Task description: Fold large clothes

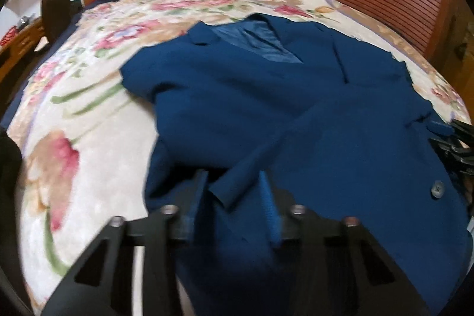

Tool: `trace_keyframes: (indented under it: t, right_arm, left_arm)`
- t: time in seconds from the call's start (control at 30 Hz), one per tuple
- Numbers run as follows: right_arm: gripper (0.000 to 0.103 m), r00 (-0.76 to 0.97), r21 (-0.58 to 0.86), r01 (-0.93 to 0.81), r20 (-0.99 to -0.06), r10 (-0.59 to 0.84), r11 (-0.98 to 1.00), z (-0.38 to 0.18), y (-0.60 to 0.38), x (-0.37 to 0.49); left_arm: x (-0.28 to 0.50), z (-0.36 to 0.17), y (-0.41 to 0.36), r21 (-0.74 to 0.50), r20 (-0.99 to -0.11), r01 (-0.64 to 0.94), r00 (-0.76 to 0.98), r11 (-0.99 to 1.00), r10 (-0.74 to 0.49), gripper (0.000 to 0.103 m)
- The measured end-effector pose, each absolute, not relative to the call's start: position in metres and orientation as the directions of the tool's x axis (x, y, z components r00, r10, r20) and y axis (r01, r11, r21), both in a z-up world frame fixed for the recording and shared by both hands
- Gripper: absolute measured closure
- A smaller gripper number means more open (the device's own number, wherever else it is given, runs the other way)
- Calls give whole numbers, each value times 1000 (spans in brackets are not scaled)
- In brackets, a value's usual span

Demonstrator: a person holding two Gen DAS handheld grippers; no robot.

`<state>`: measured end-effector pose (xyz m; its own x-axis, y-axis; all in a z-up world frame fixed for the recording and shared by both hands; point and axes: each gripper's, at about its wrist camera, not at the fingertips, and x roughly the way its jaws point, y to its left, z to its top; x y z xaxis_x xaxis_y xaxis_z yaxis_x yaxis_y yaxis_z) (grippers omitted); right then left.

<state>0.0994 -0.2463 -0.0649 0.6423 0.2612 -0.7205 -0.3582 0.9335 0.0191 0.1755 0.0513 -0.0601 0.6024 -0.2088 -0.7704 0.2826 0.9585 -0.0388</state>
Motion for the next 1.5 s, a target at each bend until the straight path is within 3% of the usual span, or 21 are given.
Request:
trace_keyframes:
  t: [0.03,0.1,0.53,0.97,1.1,1.23,1.5]
  right_arm:
    - [45,643,21,-358,-719,263,933,-64,-247,99]
    - [45,645,23,-359,-717,265,933,-63,-247,98]
    - [45,708,15,-321,-660,251,947,-17,-260,62]
    - [45,735,-39,-352,-630,251,935,15,-254,12]
    - [45,737,-49,-356,-628,248,933,16,-255,0]
    - [45,737,-56,-356,-630,244,933,14,-257,-6]
    - [45,734,-70,-338,-644,217,938,3,-269,-11]
  left_arm:
    - [172,-59,49,-27,-771,292,602,956,-205,95]
    - [165,-56,46,-19,-770,301,604,953,-206,103]
    - [26,12,-4,8,-634,423,703,906,-323,103]
    - [-46,8,-35,-30,-628,452,685,891,-369,102]
    - [-55,12,-31,-3,-612,422,717,907,-335,93]
    - [-59,17,-18,18,-592,381,749,924,-297,66]
    - [-55,-1,16,9,-605,282,766,959,-219,51]
